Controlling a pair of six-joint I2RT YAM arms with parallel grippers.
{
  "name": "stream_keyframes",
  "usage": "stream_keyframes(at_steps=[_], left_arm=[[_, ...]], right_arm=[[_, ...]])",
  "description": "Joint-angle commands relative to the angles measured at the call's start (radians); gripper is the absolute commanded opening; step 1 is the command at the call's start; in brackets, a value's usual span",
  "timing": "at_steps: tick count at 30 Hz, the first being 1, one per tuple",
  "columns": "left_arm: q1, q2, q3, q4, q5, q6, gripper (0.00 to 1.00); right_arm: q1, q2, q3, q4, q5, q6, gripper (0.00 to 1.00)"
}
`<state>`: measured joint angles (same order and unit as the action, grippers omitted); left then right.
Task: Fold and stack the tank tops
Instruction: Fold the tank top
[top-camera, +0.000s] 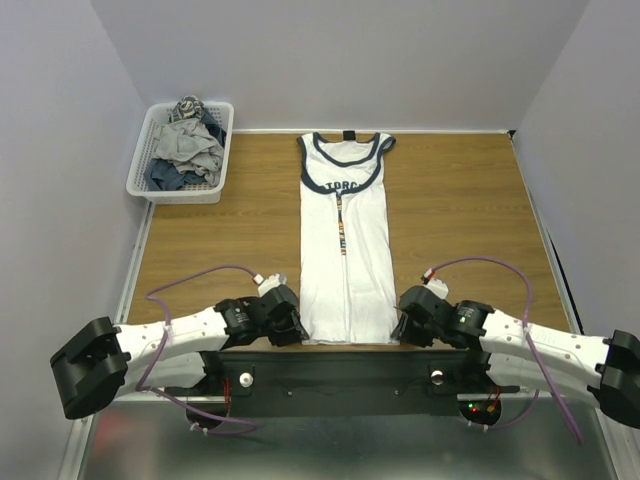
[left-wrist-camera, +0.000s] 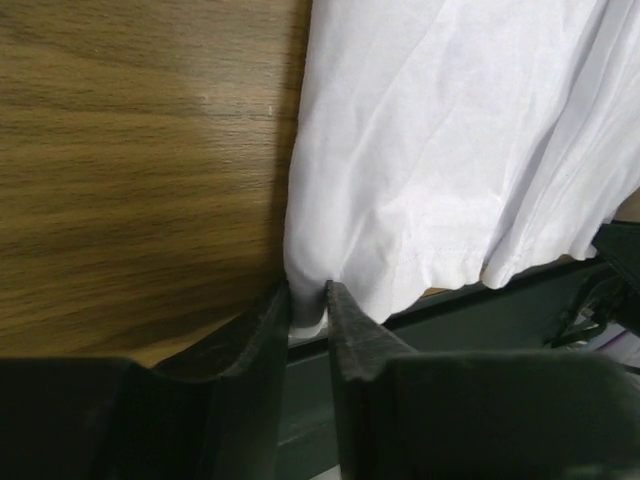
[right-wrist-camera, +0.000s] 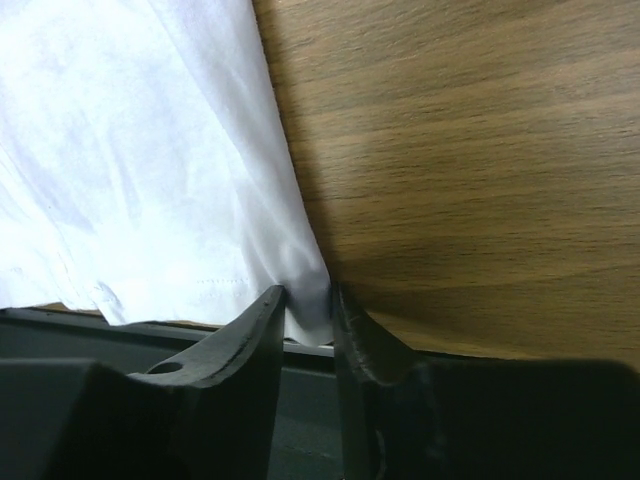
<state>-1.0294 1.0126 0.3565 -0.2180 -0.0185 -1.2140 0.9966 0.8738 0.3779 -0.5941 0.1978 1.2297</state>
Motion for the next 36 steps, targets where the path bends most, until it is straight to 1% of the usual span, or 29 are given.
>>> stream_keyframes(at_steps=[1, 2, 3, 4, 7, 8, 11, 17, 22, 27, 30, 33, 36], left_arm=[[-0.015, 0.041, 0.002, -0.06, -0.017, 0.019, 0.25], [-0.017, 0.041, 0.007, -0.06, -0.021, 0.024, 0.21], [-0.018, 0.049, 0.018, -0.06, -0.024, 0.03, 0.02], [-0.02, 0.049, 0.024, -0.061, -0.027, 0.034, 0.0], [-0.03, 0.05, 0.053, -0.069, -0.04, 0.05, 0.0], [-0.037, 0.049, 0.061, -0.073, -0.044, 0.05, 0.0], [-0.067, 0.038, 0.087, -0.093, -0.054, 0.039, 0.0], [-0.15, 0.006, 0.125, -0.133, -0.08, -0.038, 0.0], [-0.256, -0.003, 0.139, -0.153, -0.113, -0.123, 0.0], [-0.337, 0.018, 0.167, -0.165, -0.149, -0.183, 0.0], [-0.348, 0.029, 0.18, -0.162, -0.17, -0.197, 0.0], [-0.34, 0.026, 0.22, -0.165, -0.214, -0.174, 0.0], [-0.295, 0.041, 0.269, -0.179, -0.227, -0.119, 0.0]], right_arm=[[0.005, 0.005, 0.004, 0.022, 0.015, -0.004, 0.29], [0.007, 0.007, 0.007, 0.02, 0.02, -0.009, 0.28], [0.007, 0.013, 0.018, 0.02, 0.023, -0.021, 0.23], [0.007, 0.016, 0.024, 0.02, 0.023, -0.027, 0.21], [0.005, 0.027, 0.047, 0.019, 0.026, -0.061, 0.12], [0.007, 0.025, 0.056, 0.019, 0.026, -0.07, 0.06], [0.007, 0.017, 0.098, 0.001, 0.017, -0.101, 0.01], [0.01, -0.045, 0.136, -0.052, -0.017, -0.125, 0.0], [0.03, -0.072, 0.156, -0.085, -0.072, -0.139, 0.0], [0.088, -0.093, 0.165, -0.096, -0.049, -0.116, 0.0], [0.088, -0.079, 0.188, -0.098, -0.011, -0.139, 0.0], [0.088, -0.032, 0.242, -0.098, 0.047, -0.162, 0.0], [0.088, 0.019, 0.309, -0.099, 0.101, -0.2, 0.0]])
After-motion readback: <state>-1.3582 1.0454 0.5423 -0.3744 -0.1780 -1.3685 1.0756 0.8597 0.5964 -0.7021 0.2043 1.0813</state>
